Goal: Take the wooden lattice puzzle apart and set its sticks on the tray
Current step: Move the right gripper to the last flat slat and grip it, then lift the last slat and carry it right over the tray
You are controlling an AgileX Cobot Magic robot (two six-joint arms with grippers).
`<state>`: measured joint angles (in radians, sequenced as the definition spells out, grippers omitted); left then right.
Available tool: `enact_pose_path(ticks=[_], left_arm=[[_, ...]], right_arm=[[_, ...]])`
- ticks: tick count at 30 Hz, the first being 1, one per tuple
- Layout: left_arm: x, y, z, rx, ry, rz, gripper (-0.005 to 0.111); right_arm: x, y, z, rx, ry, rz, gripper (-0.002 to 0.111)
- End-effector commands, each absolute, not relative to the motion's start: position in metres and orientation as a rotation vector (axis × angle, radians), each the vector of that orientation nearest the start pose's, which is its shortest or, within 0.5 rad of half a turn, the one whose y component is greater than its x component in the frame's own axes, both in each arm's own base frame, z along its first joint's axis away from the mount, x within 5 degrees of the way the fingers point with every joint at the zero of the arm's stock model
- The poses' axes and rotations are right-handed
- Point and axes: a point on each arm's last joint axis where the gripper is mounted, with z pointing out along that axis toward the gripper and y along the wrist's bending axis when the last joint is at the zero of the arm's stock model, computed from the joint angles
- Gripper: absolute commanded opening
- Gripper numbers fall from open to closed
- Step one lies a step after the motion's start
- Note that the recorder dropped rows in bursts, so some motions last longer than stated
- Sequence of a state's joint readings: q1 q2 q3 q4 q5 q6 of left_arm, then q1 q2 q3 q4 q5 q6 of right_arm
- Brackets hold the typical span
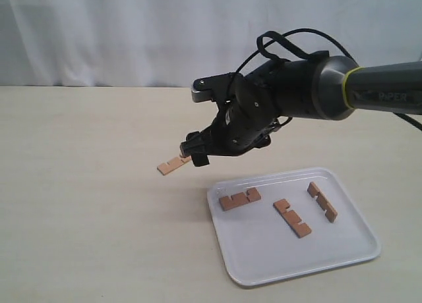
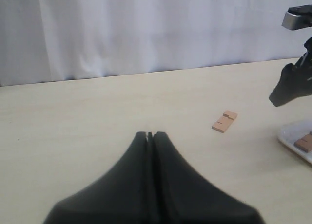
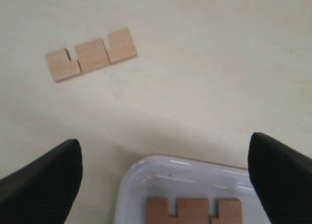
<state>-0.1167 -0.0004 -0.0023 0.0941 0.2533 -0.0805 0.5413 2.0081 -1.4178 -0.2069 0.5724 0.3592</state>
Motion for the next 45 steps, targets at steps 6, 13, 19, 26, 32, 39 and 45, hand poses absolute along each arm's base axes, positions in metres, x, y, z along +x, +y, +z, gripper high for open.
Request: enact_pose_path(ticks=[6, 13, 19, 26, 32, 39, 45], left_arm=[[0.055, -0.004, 0.191, 0.091, 1.722, -0.063, 0.0], [0.055, -0.004, 0.191, 0.091, 1.722, -0.063, 0.0], [0.055, -0.004, 0.191, 0.091, 1.722, -0.063, 0.0], [0.055, -0.004, 0.191, 0.091, 1.722, -0.063, 0.0], [0.055, -0.004, 0.191, 0.091, 1.722, -0.063, 0.0], [0.055, -0.004, 0.191, 0.091, 1.722, -0.063, 0.0], [0.055, -0.004, 0.191, 0.091, 1.722, -0.063, 0.0]], right_arm=[[0.382, 0.222, 0.181, -0.438, 2.476, 0.222, 0.086], [0.387, 0.225, 0.181, -0.586, 2.378, 0.199, 0.086], [0.405, 0.236, 0.174, -0.582, 2.371, 0.2, 0.086], [0.427, 0.251, 0.152, -0.653, 2.478, 0.119, 0.092], [0.425, 0.277, 0.137, -0.901, 2.521, 0.033, 0.103], [0.425, 0.288, 0.135, -0.925, 2.528, 0.152, 0.103], [0.436, 0.273, 0.131, -0.781, 2.567, 0.175, 0.103]])
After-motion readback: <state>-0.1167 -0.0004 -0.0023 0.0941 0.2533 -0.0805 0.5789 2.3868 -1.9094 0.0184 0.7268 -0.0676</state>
